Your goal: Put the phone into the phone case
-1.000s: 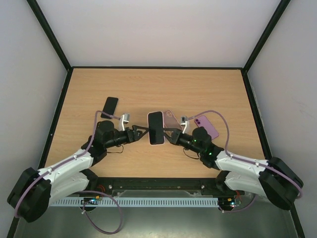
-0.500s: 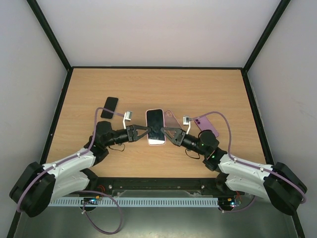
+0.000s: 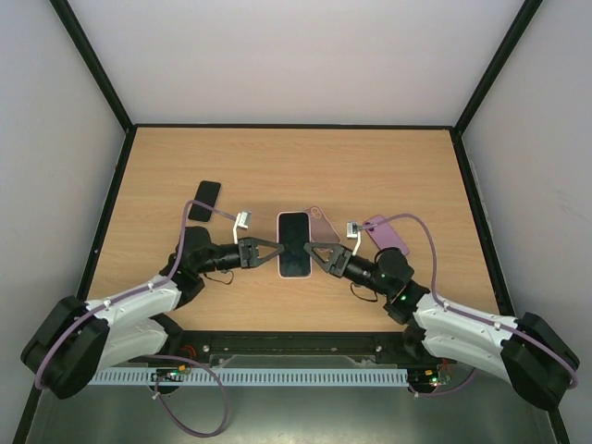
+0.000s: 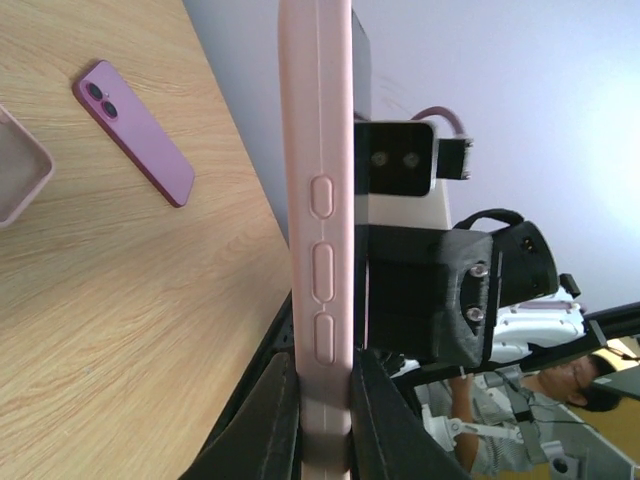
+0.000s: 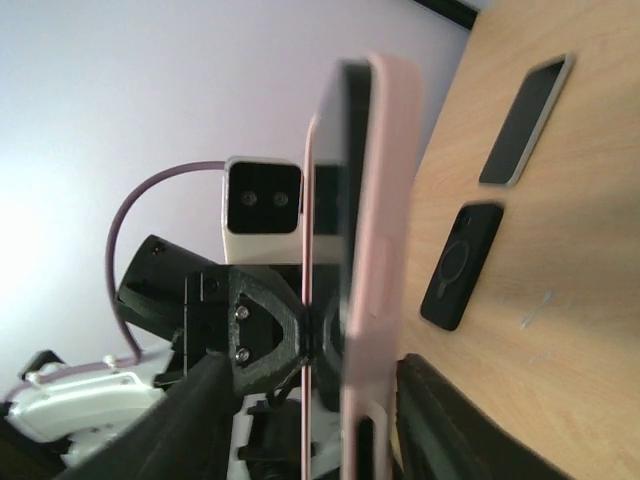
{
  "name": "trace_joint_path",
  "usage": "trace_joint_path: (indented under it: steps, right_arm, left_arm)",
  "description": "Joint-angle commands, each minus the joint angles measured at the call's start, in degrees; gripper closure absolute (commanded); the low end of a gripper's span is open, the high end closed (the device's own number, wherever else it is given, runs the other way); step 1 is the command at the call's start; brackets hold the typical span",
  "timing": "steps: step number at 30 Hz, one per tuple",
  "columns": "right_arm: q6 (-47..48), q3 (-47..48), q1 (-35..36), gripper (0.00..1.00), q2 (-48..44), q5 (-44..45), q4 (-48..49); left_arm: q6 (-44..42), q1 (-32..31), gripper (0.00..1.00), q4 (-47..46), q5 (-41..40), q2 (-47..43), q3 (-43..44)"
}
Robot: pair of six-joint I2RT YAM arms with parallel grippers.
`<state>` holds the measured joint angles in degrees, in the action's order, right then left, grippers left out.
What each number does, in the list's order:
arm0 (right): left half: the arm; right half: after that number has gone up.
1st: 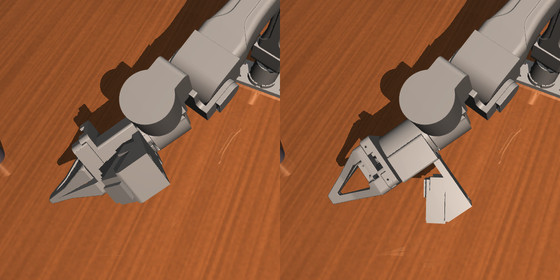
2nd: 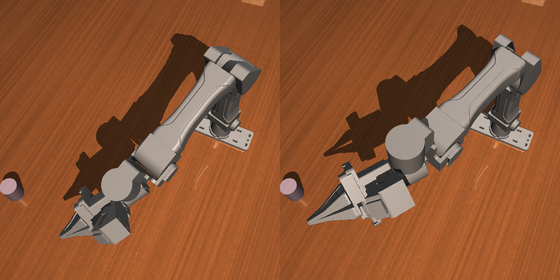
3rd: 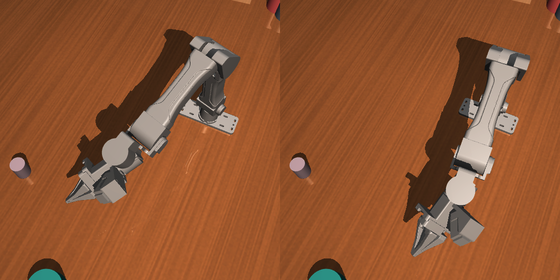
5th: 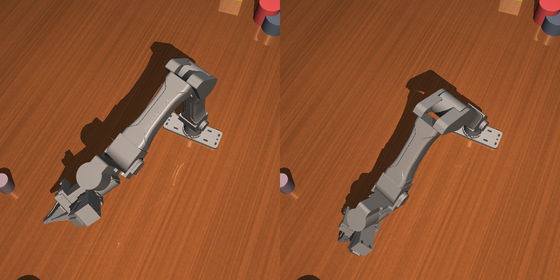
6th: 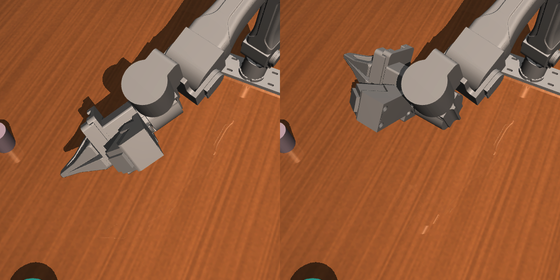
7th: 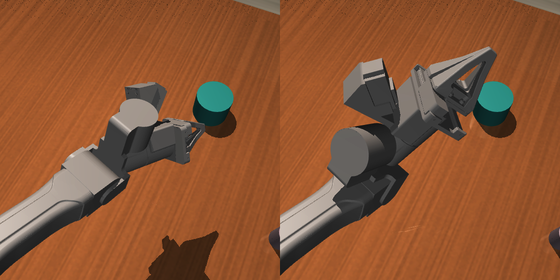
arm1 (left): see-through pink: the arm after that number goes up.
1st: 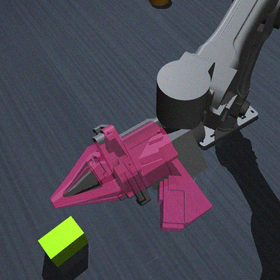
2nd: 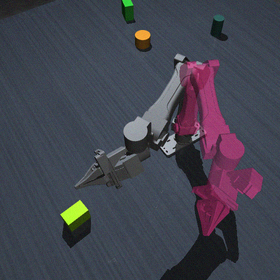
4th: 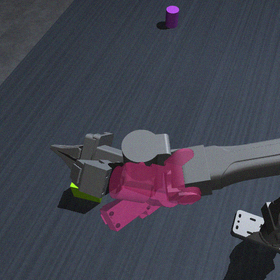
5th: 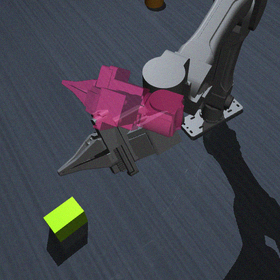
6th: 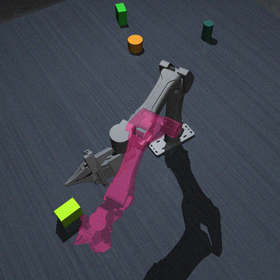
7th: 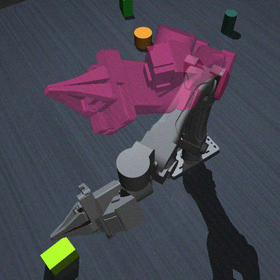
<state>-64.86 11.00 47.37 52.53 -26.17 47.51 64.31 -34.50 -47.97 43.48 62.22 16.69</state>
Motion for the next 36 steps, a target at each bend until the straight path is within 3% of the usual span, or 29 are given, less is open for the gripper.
trace_joint_path:
  steps: [1,9,16,20,27,31,36]
  right_arm:
    - [1.0,-0.5,0.2,0.51,-3.1,1.9,-1.1]
    - [0.4,1.6,0.2,0.23,-7.9,4.1,-7.6]
    - [0.5,4.5,0.2,0.22,-7.1,2.0,-9.7]
    - [1.3,6.3,0.2,0.33,-7.3,2.0,-10.9]
    - [3.1,7.4,0.2,0.70,-8.2,2.9,-12.8]
    - [4.0,7.3,0.2,0.97,-8.4,3.0,-12.7]
    - [6.6,8.9,0.2,0.98,-9.4,3.5,-16.6]
  left_arm:
    - [-3.8,-0.2,0.97,0.4,1.9,-3.2,0.5]
    - [-6.8,-1.1,0.97,7.0,4.7,-10.2,0.3]
    - [-8.8,-3.5,0.97,11.4,5.2,-13.5,1.7]
    - [-10.4,-5.2,0.97,14.3,4.7,-14.0,1.9]
    - [-10.8,-6.0,0.97,14.8,4.0,-14.3,1.5]
    - [-12.4,-6.0,0.97,18.3,3.1,-15.0,2.3]
    - [-17.3,-6.0,0.97,28.2,-0.7,-15.2,4.9]
